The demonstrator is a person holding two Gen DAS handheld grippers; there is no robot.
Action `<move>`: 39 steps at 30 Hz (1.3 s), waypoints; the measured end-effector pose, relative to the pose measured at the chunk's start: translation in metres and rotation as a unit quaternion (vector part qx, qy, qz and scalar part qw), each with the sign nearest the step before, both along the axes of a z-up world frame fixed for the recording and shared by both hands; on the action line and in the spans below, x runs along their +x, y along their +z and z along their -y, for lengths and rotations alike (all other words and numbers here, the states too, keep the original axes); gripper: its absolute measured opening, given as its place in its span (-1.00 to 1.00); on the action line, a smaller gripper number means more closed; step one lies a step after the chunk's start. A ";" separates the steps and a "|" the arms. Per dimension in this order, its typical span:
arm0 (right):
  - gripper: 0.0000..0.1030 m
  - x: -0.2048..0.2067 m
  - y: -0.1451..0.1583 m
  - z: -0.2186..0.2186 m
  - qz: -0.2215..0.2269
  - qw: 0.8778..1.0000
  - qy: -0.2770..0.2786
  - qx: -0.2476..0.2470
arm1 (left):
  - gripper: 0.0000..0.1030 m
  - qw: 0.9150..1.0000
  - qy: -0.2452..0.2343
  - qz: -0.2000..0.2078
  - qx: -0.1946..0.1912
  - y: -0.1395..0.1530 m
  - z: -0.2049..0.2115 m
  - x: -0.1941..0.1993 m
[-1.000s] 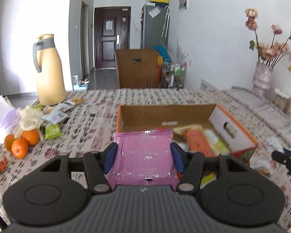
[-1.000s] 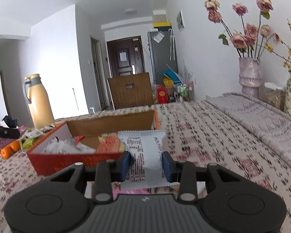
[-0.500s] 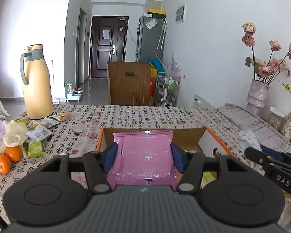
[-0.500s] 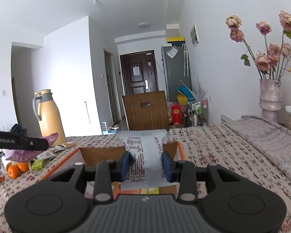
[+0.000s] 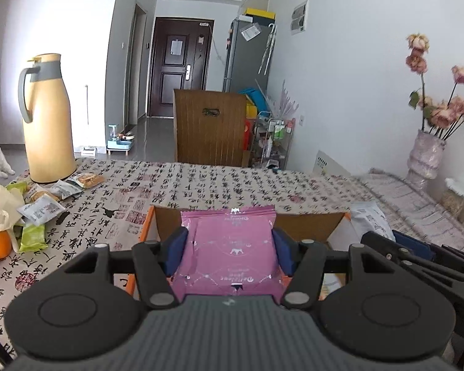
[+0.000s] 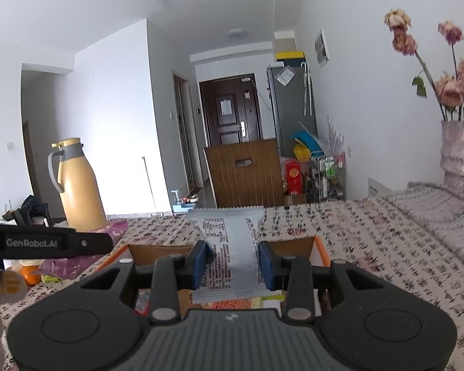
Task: Organize snacks
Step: 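Carry the white and pink packets into the box and open both tools, then withdraw both open tools from the box back to the snack pile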
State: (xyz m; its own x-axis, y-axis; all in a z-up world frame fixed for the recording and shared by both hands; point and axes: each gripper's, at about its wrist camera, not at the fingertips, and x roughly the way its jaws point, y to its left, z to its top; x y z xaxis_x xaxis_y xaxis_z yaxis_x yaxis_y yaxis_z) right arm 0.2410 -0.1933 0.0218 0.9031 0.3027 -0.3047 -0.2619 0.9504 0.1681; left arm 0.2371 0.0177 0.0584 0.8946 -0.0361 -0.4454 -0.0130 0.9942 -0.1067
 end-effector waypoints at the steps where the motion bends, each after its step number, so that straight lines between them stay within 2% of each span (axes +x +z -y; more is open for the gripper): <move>1: -0.31 0.004 -0.005 -0.001 -0.005 1.000 0.000 0.001 | 0.17 1.000 0.001 -0.004 0.001 -0.005 -0.002 0.004; 6: -0.31 0.016 -0.025 0.001 -0.027 1.000 -0.001 0.005 | 0.17 1.000 0.001 -0.016 -0.006 -0.023 -0.011 0.015; 10: -0.31 0.021 -0.036 0.001 -0.055 0.998 -0.001 0.002 | 0.17 1.000 -0.004 -0.010 -0.008 -0.030 -0.011 0.014; 17: -0.28 0.023 -0.042 -0.001 -0.070 0.997 -0.006 -0.007 | 0.18 1.000 -0.008 -0.003 -0.008 -0.034 -0.008 0.012; 18: -0.27 0.022 -0.041 0.000 -0.068 0.998 -0.007 -0.006 | 0.26 1.000 -0.008 0.002 -0.008 -0.033 -0.008 0.010; 19: -0.08 0.020 -0.040 0.000 -0.065 0.998 -0.011 -0.007 | 0.51 1.000 -0.007 0.006 -0.009 -0.032 -0.008 0.009; 20: 0.05 0.020 -0.040 0.001 -0.064 0.998 -0.013 -0.005 | 0.65 1.000 -0.002 0.010 -0.010 -0.031 -0.009 0.007; 22: 0.63 0.019 -0.039 0.003 -0.059 0.998 -0.021 -0.002 | 1.00 1.000 0.009 0.022 -0.009 -0.030 -0.009 0.004; 24: 0.92 0.018 -0.039 0.004 -0.056 0.998 -0.026 0.002 | 1.00 0.999 0.018 0.027 -0.012 -0.028 -0.011 0.003; 25: 1.00 0.018 -0.039 0.005 -0.056 0.998 -0.028 0.002 | 1.00 0.999 0.017 0.025 -0.015 -0.028 -0.012 0.004; 39: 1.00 0.026 -0.041 0.005 -0.067 0.997 -0.029 0.004 | 1.00 0.999 0.020 0.014 -0.022 -0.027 -0.013 0.007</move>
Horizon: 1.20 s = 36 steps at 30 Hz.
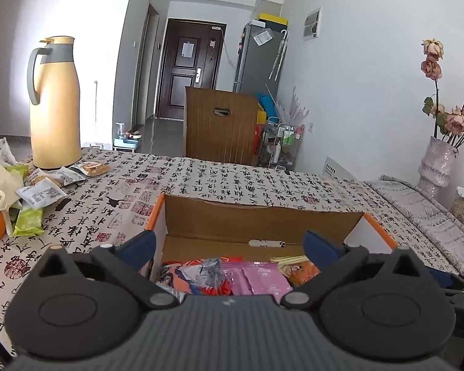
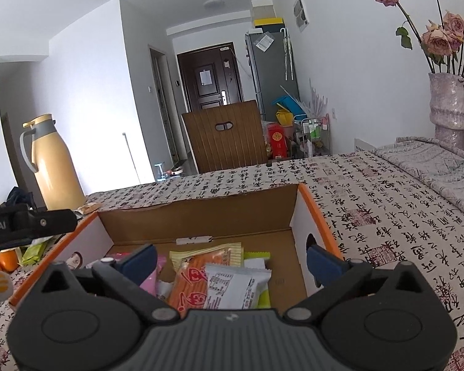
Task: Organize snacks
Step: 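Withdraw both open tools from the box back to the snack pile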
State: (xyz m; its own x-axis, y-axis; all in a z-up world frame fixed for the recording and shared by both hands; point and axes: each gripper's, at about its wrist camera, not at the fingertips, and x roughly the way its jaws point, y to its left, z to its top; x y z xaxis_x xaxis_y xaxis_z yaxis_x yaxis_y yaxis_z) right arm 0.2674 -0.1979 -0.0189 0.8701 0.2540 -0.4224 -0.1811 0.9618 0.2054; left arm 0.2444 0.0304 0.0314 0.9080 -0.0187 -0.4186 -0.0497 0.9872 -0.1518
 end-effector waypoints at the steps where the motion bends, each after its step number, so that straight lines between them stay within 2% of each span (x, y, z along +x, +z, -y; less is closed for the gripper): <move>1: 1.00 0.001 0.000 0.000 0.000 1.000 -0.002 0.000 | 1.00 1.000 0.000 -0.001 -0.001 0.001 0.000 0.000; 9: 1.00 -0.007 0.017 0.004 0.009 1.000 -0.010 0.001 | 1.00 1.000 -0.002 -0.002 -0.013 0.024 0.000 -0.011; 16: 1.00 -0.025 0.027 0.006 0.016 1.000 -0.002 -0.007 | 1.00 1.000 -0.006 -0.003 -0.003 0.033 0.001 -0.027; 36: 1.00 -0.080 0.013 0.016 -0.015 0.999 0.014 -0.027 | 1.00 0.999 -0.002 -0.031 0.020 0.016 -0.012 -0.085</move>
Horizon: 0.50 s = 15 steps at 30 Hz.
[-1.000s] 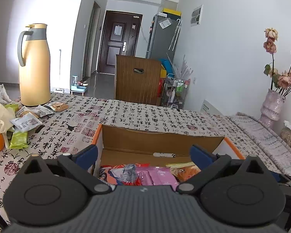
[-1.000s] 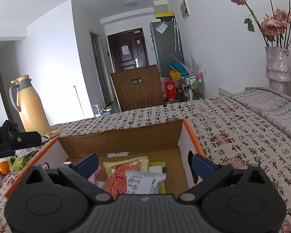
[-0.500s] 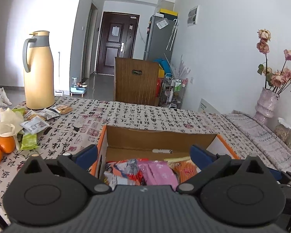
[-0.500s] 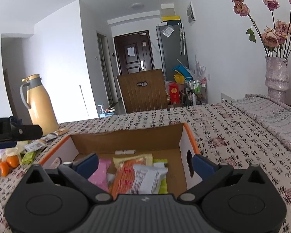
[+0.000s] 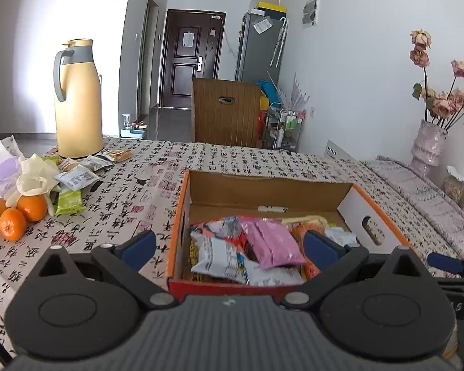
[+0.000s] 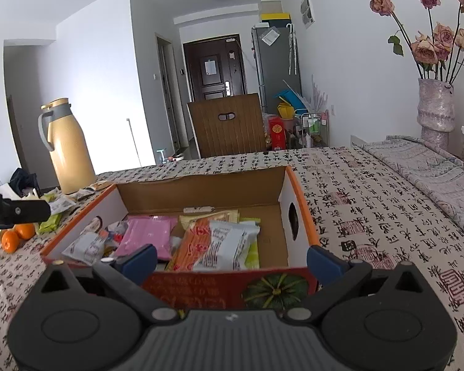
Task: Organize snacks
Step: 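Withdraw both open tools from the box back to the snack pile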
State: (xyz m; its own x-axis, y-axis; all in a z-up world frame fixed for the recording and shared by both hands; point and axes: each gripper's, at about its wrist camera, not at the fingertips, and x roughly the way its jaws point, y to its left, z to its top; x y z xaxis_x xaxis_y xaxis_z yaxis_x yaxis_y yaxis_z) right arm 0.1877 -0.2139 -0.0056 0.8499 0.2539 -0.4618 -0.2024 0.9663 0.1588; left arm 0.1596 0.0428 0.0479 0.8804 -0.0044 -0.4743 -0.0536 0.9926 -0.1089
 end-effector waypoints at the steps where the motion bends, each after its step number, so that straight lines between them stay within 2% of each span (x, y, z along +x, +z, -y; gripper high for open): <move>1: 1.00 -0.004 0.000 0.000 0.000 1.000 0.001 -0.001 | 1.00 1.000 0.000 -0.002 0.001 -0.001 0.000 -0.002; 15: 1.00 -0.046 -0.012 -0.001 -0.030 0.999 0.016 -0.018 | 1.00 0.999 0.014 -0.043 -0.003 -0.032 -0.011 -0.039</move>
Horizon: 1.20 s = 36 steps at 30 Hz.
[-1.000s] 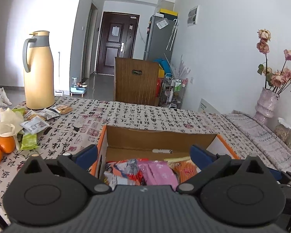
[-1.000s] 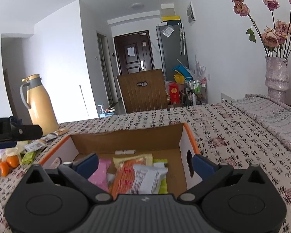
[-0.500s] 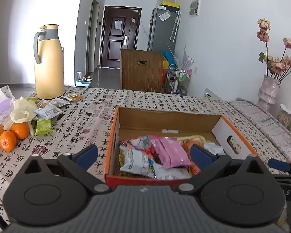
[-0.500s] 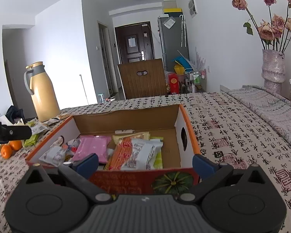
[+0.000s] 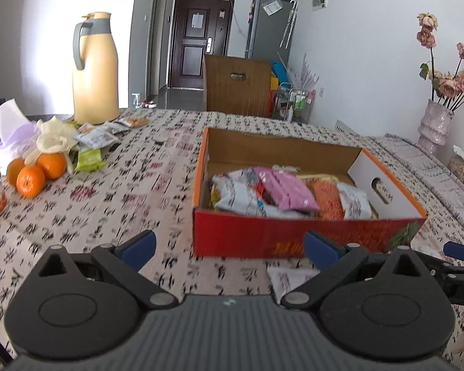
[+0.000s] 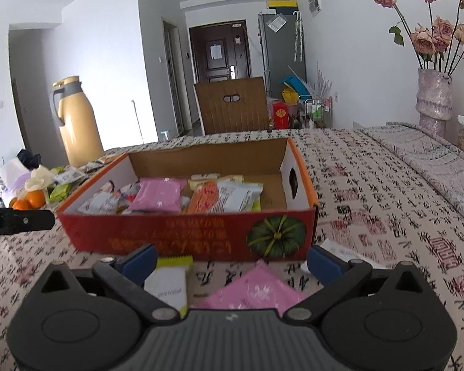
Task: Organize snacks
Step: 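Withdraw both open tools from the box back to the snack pile, then grasp a lime-green snack bar with the right tool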
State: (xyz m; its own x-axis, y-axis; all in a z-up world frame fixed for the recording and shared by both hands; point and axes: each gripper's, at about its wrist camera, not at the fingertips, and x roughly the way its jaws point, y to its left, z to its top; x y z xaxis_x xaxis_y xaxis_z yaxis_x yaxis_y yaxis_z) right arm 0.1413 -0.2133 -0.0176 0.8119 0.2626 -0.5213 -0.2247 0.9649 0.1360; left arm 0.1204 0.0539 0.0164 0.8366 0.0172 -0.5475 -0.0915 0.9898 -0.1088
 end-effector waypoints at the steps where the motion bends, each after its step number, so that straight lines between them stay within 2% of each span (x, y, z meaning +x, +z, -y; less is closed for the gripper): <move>1: 1.00 -0.003 0.000 -0.001 -0.002 1.000 0.002 -0.001 | 1.00 1.000 0.001 -0.003 -0.001 -0.002 -0.001 -0.003; 12: 1.00 -0.031 -0.006 -0.012 -0.018 0.999 0.022 -0.015 | 1.00 1.000 -0.003 -0.026 -0.009 -0.017 -0.002 -0.028; 14: 0.86 -0.034 -0.007 -0.016 -0.017 0.999 0.030 -0.021 | 1.00 1.000 -0.004 -0.029 -0.009 -0.019 -0.001 -0.030; 15: 0.65 -0.036 -0.007 -0.019 -0.018 0.999 0.035 -0.025 | 1.00 1.000 -0.005 -0.030 -0.009 -0.020 -0.001 -0.031; 18: 0.29 -0.038 -0.007 -0.026 -0.025 0.998 0.054 -0.027 | 1.00 0.999 -0.007 -0.032 -0.009 -0.022 -0.001 -0.034; 21: 0.24 -0.037 -0.010 -0.033 -0.035 0.997 0.062 -0.029 | 1.00 0.999 -0.010 -0.034 -0.011 -0.023 0.000 -0.036; 24: 0.05 -0.035 -0.014 -0.038 -0.046 0.996 0.070 -0.032 | 1.00 0.999 -0.013 -0.036 -0.011 -0.025 0.000 -0.037; 28: -0.07 -0.029 -0.019 -0.045 -0.060 0.995 0.077 -0.038 | 1.00 0.999 -0.016 -0.041 -0.014 -0.028 -0.001 -0.035; 36: -0.19 -0.015 -0.024 -0.054 -0.082 0.992 0.080 -0.051 | 1.00 0.999 -0.022 -0.047 -0.017 -0.033 -0.002 -0.033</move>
